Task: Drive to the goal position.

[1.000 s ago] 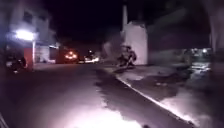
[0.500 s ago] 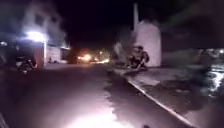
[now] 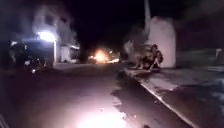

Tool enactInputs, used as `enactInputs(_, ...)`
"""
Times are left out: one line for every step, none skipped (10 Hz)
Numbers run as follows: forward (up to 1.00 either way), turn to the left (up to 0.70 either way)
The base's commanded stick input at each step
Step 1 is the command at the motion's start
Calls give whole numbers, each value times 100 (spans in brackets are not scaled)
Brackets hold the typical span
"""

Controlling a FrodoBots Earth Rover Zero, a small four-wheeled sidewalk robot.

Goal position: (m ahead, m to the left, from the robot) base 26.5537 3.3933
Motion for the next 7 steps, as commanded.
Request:
enactInputs(70, 0)
enactInputs(70, 0)
enactInputs(70, 0)
enactInputs(70, 0)
enactInputs(70, 0)
enactInputs(70, 0)
enactInputs(70, 0)
